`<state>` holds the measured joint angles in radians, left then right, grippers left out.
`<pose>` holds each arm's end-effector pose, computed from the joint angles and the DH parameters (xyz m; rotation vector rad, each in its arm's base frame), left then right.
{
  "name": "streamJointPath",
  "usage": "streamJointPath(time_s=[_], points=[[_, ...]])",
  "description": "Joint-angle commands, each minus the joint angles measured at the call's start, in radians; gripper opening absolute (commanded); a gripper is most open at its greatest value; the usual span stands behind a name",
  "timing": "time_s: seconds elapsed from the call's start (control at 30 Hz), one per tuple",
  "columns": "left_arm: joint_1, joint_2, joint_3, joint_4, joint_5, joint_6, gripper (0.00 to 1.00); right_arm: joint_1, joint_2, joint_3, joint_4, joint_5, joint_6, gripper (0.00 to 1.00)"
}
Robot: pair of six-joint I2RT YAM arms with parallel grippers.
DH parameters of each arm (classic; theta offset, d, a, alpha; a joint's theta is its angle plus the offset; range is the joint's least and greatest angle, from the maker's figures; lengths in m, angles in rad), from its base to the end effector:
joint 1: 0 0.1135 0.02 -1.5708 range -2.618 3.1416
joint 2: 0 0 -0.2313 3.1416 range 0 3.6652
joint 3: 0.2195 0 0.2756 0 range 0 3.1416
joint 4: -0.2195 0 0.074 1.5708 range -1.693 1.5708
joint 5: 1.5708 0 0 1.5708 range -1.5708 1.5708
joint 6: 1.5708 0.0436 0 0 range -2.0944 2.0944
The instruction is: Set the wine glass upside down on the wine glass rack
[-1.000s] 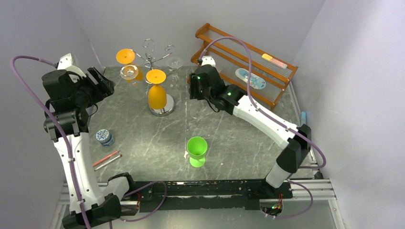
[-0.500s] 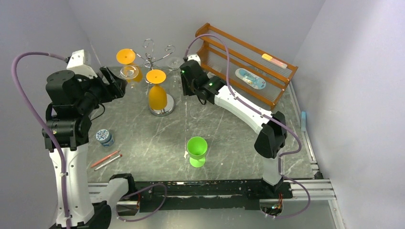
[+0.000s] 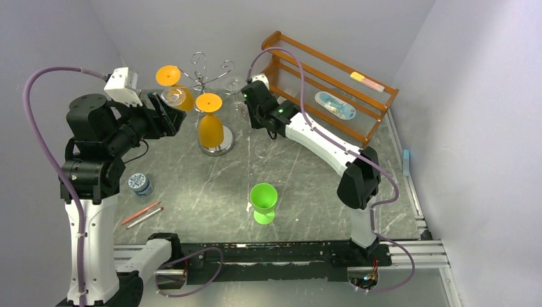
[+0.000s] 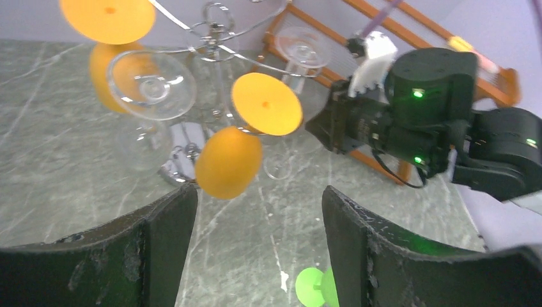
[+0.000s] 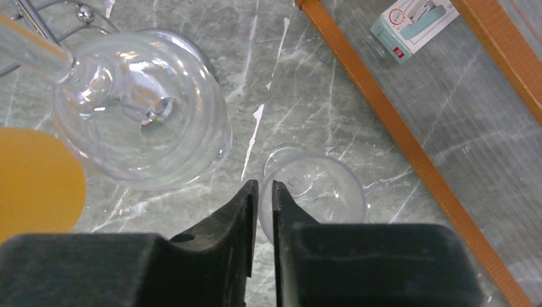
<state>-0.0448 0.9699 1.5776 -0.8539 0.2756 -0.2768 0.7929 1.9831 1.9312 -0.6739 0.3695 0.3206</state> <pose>0.1875 -0.0203 0.4789 -0.0152 1.8334 -0.4771 0.3412 0.3239 0.2953 -0.3405 2.2181 0.1764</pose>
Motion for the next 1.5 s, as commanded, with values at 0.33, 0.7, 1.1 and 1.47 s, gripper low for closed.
streamJointPath(time_s=[0.33, 0.7, 1.1, 1.47], points=[[-0.012, 0.027, -0.136, 0.458, 0.541, -0.416, 0.73, -0.022, -0.249, -0.171, 0.021, -0.026, -0.013, 0.0], [-0.341, 0.162, -0.154, 0.67, 0.257, -0.672, 0.72, -0.024, -0.702, -0.516, 0.263, 0.094, 0.136, 0.0], [-0.744, 0.305, -0.151, 0.802, -0.344, -0.889, 0.68, -0.024, -1.03, -0.738, 0.58, 0.167, 0.143, 0.0], [-0.828, 0.393, -0.212, 0.962, -0.491, -1.091, 0.67, -0.024, -1.226, -0.866, 0.747, 0.119, 0.2, 0.0]])
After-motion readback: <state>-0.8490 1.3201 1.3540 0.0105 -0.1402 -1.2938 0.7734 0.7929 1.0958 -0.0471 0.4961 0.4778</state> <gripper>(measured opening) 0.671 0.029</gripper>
